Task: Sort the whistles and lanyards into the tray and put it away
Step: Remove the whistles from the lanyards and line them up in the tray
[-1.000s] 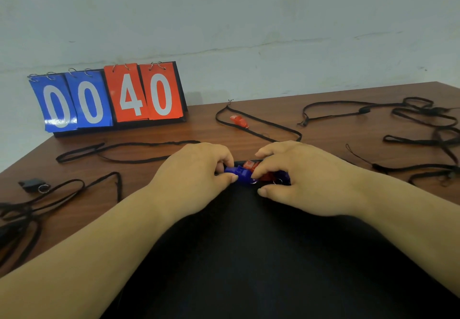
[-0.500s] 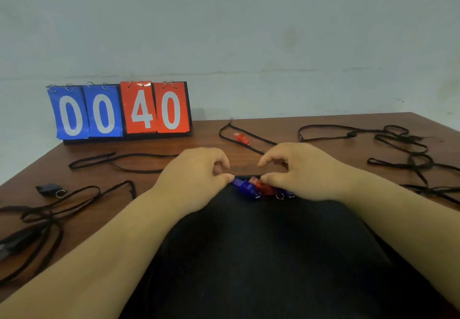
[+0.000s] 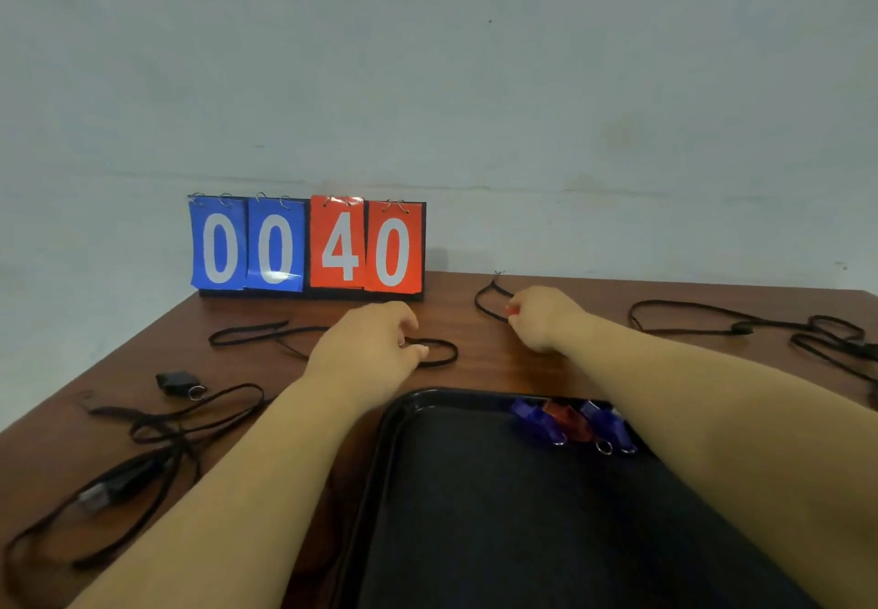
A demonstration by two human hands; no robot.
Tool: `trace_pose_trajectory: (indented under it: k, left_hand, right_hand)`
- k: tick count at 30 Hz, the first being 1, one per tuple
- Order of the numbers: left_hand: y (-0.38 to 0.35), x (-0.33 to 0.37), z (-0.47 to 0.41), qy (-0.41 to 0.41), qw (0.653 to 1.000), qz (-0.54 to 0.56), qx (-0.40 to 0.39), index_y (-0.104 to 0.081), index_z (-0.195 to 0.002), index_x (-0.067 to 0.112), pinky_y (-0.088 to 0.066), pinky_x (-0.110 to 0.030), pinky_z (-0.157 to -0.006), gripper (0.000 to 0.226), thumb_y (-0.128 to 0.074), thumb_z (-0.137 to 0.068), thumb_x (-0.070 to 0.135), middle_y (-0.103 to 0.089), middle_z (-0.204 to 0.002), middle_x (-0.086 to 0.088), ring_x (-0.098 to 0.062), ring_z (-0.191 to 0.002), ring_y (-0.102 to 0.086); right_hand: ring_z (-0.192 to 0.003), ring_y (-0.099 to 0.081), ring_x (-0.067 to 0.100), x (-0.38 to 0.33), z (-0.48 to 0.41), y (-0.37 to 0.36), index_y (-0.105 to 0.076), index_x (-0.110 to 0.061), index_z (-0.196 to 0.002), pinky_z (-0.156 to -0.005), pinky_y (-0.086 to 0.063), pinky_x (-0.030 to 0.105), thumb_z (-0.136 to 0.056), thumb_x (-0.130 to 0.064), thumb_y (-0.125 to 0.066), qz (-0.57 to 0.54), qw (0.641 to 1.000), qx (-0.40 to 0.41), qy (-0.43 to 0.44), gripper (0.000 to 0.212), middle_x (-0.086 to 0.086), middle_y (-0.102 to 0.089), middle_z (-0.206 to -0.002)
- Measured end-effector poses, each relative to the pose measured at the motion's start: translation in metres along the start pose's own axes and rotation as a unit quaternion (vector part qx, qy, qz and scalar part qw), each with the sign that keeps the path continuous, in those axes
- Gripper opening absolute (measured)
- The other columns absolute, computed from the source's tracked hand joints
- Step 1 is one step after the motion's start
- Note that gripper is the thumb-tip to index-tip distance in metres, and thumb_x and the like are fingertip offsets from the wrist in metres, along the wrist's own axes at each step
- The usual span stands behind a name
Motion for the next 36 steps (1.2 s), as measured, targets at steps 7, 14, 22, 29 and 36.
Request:
trace_pose_trajectory:
  k: [7,14,22,29,36]
  left_hand:
    - [0.018,0.001,0.004,-0.003,1.000,-0.019,0.018,-0.056,-0.134,0.032,-0.050,-0.030,-0.090,0.042,-0.067,-0.095,0.043,-0.062,-0.124,0.008,-0.012,-0.109,-0.060]
    - [0.071,-0.093,0.016,0.141,0.979,-0.145,0.025,-0.052,-0.138,0.031,-0.051,-0.050,-0.104,0.054,-0.054,-0.093,0.060,-0.056,-0.138,-0.004,-0.029,-0.124,-0.055]
    - [0.055,-0.159,0.037,0.241,0.946,-0.211,-0.040,-0.065,-0.119,0.015,-0.056,-0.042,-0.091,0.029,-0.056,-0.096,0.031,-0.062,-0.115,-0.011,-0.029,-0.100,-0.062]
    - [0.079,-0.125,0.040,0.155,0.968,-0.166,0.108,-0.068,-0.111,0.023,-0.058,-0.038,-0.089,0.023,-0.071,-0.093,0.038,-0.056,-0.112,-0.004,-0.021,-0.098,-0.060]
    - [0.095,-0.037,0.053,0.021,0.977,0.070,0.201,-0.071,-0.110,0.031,-0.051,-0.033,-0.095,0.021,-0.076,-0.090,0.036,-0.067,-0.113,0.009,-0.014,-0.108,-0.061]
  right_hand:
    - [-0.109,-0.065,0.024,-0.022,0.006,0.010,-0.071,-0.024,-0.118,-0.090,-0.052,0.032,-0.099,-0.020,-0.056,-0.150,0.978,0.147,-0.006,0.024,0.002,-0.070,-0.122]
    - [-0.102,-0.058,0.001,-0.135,0.062,0.032,-0.068,-0.034,-0.120,-0.092,-0.046,0.020,-0.098,-0.030,-0.064,-0.194,0.948,0.083,0.237,0.022,-0.020,-0.064,-0.113]
    - [-0.105,-0.061,0.006,-0.171,0.086,0.020,-0.068,-0.034,-0.121,-0.096,-0.053,0.028,-0.096,-0.032,-0.066,-0.171,0.946,0.046,0.272,0.025,-0.015,-0.068,-0.118]
    - [-0.106,-0.060,0.004,-0.144,0.104,0.038,-0.069,-0.035,-0.118,-0.092,-0.048,0.021,-0.096,-0.033,-0.068,-0.194,0.951,0.044,0.236,0.023,-0.017,-0.065,-0.118]
    - [-0.110,-0.062,0.006,-0.100,0.125,0.063,-0.070,-0.036,-0.114,-0.098,-0.052,0.029,-0.093,-0.032,-0.072,-0.281,0.942,0.017,0.180,0.021,-0.013,-0.068,-0.120]
Point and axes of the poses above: each hand's wrist, its own z-axis away from the middle knuckle, its own y-axis out of the back of the hand, x = y × z, the point moved 2 cm from there along -z, towards the middle knuckle
